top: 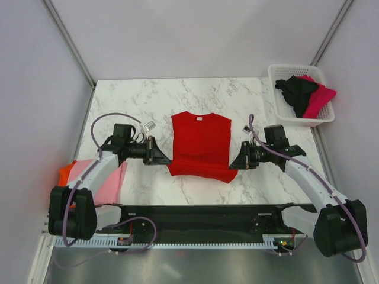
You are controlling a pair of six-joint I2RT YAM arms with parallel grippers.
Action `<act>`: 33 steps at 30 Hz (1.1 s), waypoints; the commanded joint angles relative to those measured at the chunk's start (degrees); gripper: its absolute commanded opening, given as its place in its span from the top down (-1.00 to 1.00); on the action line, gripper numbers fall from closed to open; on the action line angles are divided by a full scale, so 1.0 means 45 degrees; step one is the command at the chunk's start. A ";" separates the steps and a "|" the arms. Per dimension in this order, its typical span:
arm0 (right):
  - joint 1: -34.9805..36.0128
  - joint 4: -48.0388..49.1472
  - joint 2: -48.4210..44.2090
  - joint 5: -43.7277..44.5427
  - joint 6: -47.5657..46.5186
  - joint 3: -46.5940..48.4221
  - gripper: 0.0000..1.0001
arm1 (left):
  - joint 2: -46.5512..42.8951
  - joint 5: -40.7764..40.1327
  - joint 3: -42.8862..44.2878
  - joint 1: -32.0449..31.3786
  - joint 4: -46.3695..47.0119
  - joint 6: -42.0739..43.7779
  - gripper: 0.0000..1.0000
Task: Fold and stack the t-shirts
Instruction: Fold the tshirt
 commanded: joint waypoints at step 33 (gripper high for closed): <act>-0.1673 0.0035 1.3061 0.0528 -0.2858 1.1584 0.98 | 1.3529 -0.0501 1.3799 0.0380 -0.0176 0.1009 0.95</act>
